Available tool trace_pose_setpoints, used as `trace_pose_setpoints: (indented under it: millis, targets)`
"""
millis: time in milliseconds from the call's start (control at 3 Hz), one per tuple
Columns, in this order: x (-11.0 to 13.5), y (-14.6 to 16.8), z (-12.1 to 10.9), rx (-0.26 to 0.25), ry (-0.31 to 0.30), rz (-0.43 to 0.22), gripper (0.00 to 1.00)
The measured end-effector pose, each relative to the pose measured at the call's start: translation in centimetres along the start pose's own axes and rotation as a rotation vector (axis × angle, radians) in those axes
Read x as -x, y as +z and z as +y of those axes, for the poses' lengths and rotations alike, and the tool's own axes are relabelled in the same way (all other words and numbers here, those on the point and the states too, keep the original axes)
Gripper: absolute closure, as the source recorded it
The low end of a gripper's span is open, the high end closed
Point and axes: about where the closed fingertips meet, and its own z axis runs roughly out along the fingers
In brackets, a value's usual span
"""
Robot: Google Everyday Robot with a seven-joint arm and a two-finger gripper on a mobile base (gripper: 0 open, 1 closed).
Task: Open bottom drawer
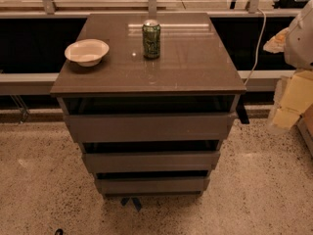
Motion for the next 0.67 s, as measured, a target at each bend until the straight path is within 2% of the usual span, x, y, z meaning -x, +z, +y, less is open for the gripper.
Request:
trace_pose_setpoints:
  millis: [333,667]
  targets:
    - [0.1,0.1,0.0,-0.001,-0.001,-0.001,0.0]
    - [0.2,2.9,0.6,0.006,-0.025,-0.049,0.0]
